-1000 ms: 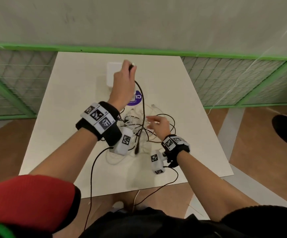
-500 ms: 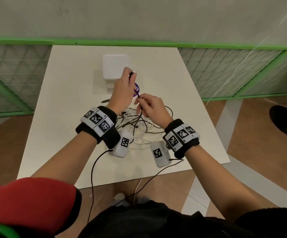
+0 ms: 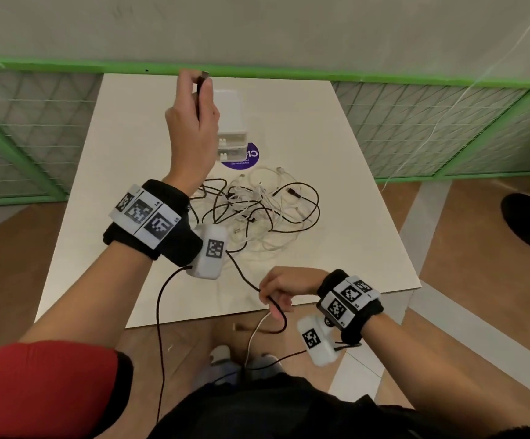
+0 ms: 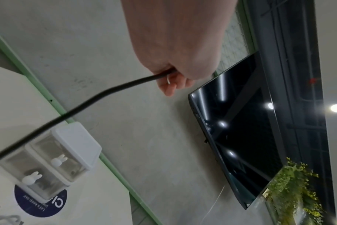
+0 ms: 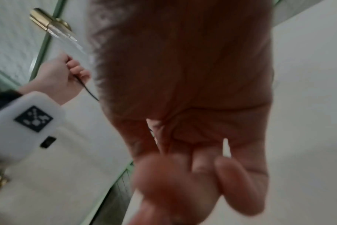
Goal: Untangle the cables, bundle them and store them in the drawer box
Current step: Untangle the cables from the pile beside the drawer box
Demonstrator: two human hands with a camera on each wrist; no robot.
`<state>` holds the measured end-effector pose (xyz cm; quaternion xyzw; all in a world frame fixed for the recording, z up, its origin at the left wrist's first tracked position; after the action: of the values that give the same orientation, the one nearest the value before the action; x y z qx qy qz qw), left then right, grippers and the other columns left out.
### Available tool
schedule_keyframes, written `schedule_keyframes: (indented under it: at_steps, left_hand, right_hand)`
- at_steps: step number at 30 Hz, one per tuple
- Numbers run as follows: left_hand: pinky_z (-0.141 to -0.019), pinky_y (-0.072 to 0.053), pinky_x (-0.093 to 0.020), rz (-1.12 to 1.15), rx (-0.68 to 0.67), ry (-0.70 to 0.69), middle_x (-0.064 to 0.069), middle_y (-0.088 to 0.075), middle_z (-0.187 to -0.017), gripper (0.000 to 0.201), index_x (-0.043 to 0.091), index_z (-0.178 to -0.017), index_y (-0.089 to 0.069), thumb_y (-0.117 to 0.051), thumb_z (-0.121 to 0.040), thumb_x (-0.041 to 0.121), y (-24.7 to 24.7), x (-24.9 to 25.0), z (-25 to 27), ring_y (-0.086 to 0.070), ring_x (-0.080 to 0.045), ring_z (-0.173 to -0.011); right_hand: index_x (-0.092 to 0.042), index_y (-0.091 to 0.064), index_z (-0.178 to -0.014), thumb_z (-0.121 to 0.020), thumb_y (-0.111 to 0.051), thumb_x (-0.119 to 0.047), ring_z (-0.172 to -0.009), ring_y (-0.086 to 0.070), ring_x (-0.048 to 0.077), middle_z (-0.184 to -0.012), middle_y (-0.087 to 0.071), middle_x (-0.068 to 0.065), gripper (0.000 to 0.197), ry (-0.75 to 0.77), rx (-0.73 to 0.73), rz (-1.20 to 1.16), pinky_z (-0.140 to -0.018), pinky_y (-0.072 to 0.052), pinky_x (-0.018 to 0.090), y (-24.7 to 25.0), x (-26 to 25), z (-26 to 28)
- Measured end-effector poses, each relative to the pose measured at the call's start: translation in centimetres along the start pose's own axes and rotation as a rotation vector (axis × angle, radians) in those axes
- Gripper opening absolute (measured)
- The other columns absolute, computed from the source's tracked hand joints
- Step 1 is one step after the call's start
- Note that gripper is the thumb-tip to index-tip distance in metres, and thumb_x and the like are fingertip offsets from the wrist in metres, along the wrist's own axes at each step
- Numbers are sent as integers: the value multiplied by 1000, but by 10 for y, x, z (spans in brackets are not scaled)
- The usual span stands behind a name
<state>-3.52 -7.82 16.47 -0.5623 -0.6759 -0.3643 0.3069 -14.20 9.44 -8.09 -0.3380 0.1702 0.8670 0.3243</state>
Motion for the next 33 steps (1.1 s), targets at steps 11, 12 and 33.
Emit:
schedule_keyframes:
  at_steps: [11, 12, 33]
  left_hand:
    - [-47, -36, -38, 11, -133, 112, 6, -38, -62, 13, 24, -89, -41, -36, -100, 19, -34, 2, 46, -35, -14, -55]
    - [-45, -34, -31, 45, -141, 141, 6, -36, -61, 14, 24, -89, -41, -36, -100, 19, -35, 2, 49, -33, -13, -53]
    - [-44, -19, -26, 446, 47, 148, 10, -25, -51, 19, 13, -82, -36, -32, -101, 16, -11, 41, 11, -18, -10, -44]
  right_hand:
    - [-6, -59, -78, -90, -49, -16, -68, -65, 22, -85, -64, 11, 19, -103, 201, 401, -59, -45, 24, 16, 22, -18]
    - [-5, -58, -79, -90, -49, -19, -77, -65, 27, -88, -64, 13, 20, -132, 245, 486, -66, -47, 29, 24, 19, -14]
    - [-5, -57, -85, -99, -40, -13, -62, -63, 13, -81, -68, 19, 23, 594, 843, 44, -65, -53, 22, 116, -125, 21]
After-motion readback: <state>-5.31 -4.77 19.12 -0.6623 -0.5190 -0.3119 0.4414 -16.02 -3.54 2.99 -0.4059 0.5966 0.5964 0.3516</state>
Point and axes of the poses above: each hand's wrist, its own z-axis away from the middle knuckle, its own y-axis out of the back of the hand, x = y × z, the point moved 9 cm from there along -z, towards the middle knuckle
